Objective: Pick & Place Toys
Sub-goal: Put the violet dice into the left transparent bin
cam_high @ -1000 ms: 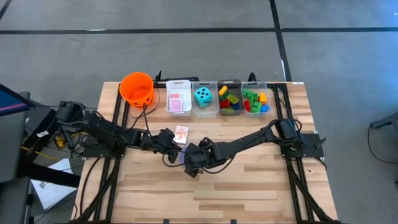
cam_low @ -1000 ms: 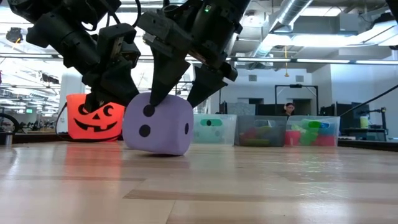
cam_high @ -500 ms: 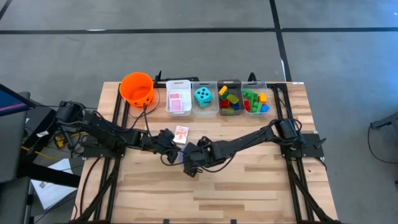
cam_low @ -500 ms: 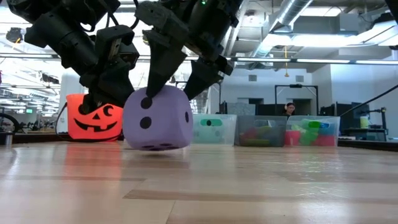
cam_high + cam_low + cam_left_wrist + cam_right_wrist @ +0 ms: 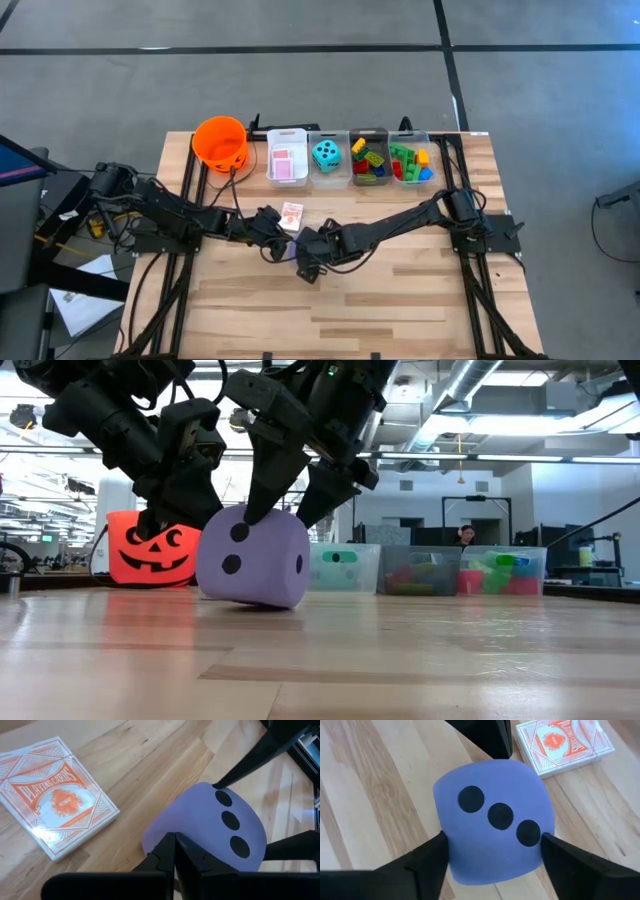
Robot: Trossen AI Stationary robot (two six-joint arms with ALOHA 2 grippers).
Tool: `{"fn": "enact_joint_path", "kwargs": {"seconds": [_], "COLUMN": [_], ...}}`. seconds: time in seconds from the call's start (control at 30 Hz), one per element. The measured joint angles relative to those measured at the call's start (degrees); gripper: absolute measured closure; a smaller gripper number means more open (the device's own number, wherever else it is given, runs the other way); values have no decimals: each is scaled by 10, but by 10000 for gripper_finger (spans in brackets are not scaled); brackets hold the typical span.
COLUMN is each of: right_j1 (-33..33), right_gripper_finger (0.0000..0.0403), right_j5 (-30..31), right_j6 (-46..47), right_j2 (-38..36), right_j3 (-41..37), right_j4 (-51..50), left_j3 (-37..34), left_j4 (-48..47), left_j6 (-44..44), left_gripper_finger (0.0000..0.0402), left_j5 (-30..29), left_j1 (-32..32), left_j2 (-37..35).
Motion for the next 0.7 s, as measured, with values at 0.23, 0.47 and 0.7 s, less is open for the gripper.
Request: {"fn": "enact_joint_path", "kwargs": {"seconds": [0.23,0.47,0.7], "right_j1": [-1,-7,-9], "right_gripper_finger": [174,274,385], "right_j5": [2,2,-6], "right_j6": [-40,-65,-86], "right_j2": [1,2,0], "right_j3": [27,46,48], "right_j4": [-24,-39,-42], "left_j3": [0,0,0], "left_j4": [-1,-3,-3], "left_j6": [2,2,2], "left_gripper_finger": [401,401,401], "left_j5": [-1,-1,2], "left_j1": [0,0,0], "left_j2": [0,0,0]}}
